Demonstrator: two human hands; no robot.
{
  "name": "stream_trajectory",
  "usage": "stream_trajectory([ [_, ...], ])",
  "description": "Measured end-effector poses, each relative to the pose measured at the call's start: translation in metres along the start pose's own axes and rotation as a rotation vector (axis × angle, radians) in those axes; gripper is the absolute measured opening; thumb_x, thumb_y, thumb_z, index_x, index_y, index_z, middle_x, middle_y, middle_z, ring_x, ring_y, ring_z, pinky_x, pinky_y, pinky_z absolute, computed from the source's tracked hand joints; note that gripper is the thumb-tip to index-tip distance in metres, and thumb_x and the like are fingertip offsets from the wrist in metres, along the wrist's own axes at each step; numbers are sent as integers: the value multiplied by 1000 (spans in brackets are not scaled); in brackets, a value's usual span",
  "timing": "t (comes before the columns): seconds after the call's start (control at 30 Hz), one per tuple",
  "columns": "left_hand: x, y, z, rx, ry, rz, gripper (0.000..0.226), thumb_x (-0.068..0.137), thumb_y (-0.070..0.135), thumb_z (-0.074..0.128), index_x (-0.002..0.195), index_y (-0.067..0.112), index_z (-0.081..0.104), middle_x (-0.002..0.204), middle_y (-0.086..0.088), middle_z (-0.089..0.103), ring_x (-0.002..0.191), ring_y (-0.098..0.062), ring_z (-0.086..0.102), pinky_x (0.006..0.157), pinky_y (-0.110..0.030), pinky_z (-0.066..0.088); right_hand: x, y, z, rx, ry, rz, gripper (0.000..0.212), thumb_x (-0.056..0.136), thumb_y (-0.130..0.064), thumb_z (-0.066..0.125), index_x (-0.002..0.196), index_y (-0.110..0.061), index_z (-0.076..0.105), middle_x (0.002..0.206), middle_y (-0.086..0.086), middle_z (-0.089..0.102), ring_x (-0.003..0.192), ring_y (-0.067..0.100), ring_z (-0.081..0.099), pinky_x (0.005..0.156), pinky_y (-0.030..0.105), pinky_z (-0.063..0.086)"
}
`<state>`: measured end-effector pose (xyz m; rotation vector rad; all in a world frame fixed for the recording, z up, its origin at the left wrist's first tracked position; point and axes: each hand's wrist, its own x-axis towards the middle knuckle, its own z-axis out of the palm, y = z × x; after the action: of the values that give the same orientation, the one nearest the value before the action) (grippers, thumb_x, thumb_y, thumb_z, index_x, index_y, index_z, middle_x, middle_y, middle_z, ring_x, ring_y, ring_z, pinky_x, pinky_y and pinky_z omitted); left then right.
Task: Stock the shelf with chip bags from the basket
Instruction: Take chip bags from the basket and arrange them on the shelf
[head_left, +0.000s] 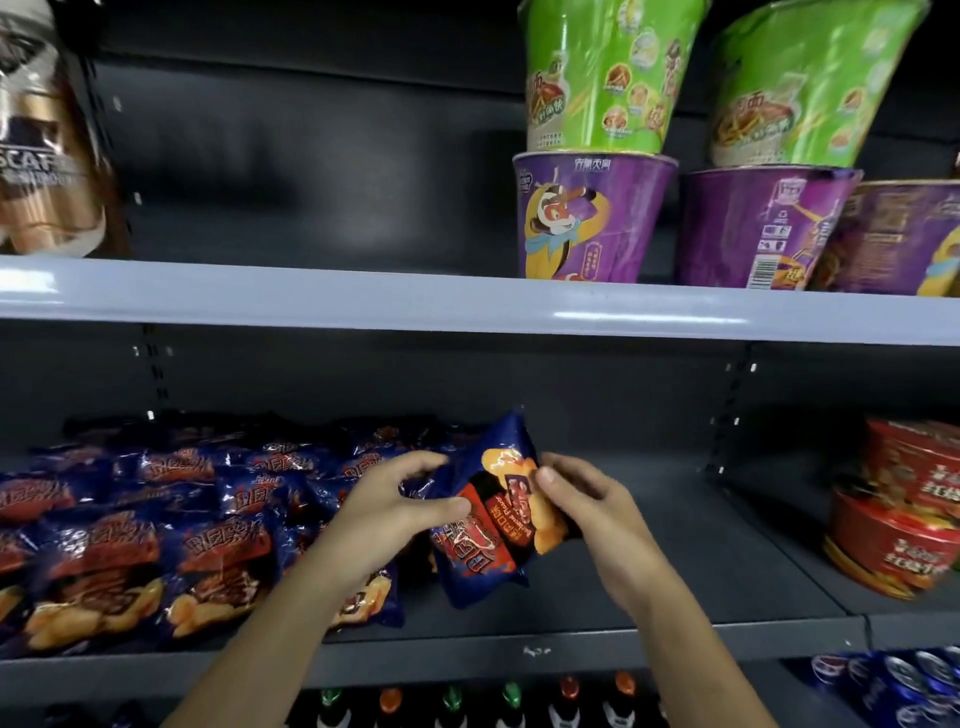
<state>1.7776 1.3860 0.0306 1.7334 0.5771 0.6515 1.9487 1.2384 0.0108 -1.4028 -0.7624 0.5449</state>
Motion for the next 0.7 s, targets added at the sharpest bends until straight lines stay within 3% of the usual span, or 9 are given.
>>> stream_trajectory([
  [0.07, 5, 5, 1, 11, -8, 39, 56, 72, 24, 88, 121, 36, 65, 125, 10, 59, 115, -13, 61, 102, -41, 50, -2, -1, -1, -78, -111, 49, 37, 84, -36, 76, 117, -18, 70, 107, 8, 77, 100, 29, 73, 82, 38, 61],
  [0.13, 8, 7, 5, -27, 10, 92, 71, 67, 37, 91, 129, 40, 58, 129, 7, 58, 116, -13, 60, 99, -39, 52, -5, 1, 1, -26, -109, 80, 27, 89, -27, 74, 112, -13, 71, 106, 14, 77, 99, 35, 73, 80, 41, 62],
  [0.2, 9, 4, 10, -129, 51, 107, 82, 62, 45, 88, 134, 36, 51, 126, 4, 63, 114, -9, 63, 97, -32, 53, -8, 7, 2, 98, -60, 95, 27, 90, -22, 73, 114, -9, 69, 107, 15, 76, 100, 34, 73, 81, 42, 60],
  [0.3, 4, -9, 21, -173, 118, 105, 85, 63, 52, 82, 137, 31, 47, 128, 9, 62, 119, -6, 59, 104, -32, 47, -11, 17, 4, 330, 10, 120, 38, 86, -17, 73, 120, -2, 66, 116, 20, 73, 110, 39, 69, 99, 54, 53],
  [0.37, 0, -21, 29, -222, 145, 71, 78, 61, 59, 86, 128, 34, 53, 125, 11, 65, 116, -6, 61, 101, -30, 47, -13, 22, 7, 438, 30, 128, 43, 84, -17, 72, 121, 1, 64, 118, 25, 71, 109, 41, 69, 92, 50, 57],
  [0.47, -6, -30, 44, -313, 99, 27, 53, 68, 41, 82, 115, 23, 64, 111, 2, 75, 104, -14, 71, 88, -32, 55, -15, 27, 15, 528, -3, 148, 40, 83, -14, 77, 118, 2, 65, 111, 24, 73, 95, 34, 74, 72, 36, 60],
  [0.6, -8, -28, 50, -277, 42, 63, 30, 87, 19, 72, 116, 20, 66, 107, 0, 76, 100, -19, 73, 87, -41, 58, -16, 35, 18, 460, -61, 139, 36, 83, -18, 79, 111, 1, 67, 106, 21, 75, 94, 33, 74, 82, 43, 58],
  [0.7, -5, -25, 42, -246, 57, 52, 28, 88, 15, 73, 115, 19, 67, 105, 1, 77, 97, -16, 73, 84, -36, 58, -11, 43, 9, 355, 40, 119, 56, 73, -39, 87, 114, -6, 66, 95, 11, 76, 87, 25, 73, 84, 45, 56],
])
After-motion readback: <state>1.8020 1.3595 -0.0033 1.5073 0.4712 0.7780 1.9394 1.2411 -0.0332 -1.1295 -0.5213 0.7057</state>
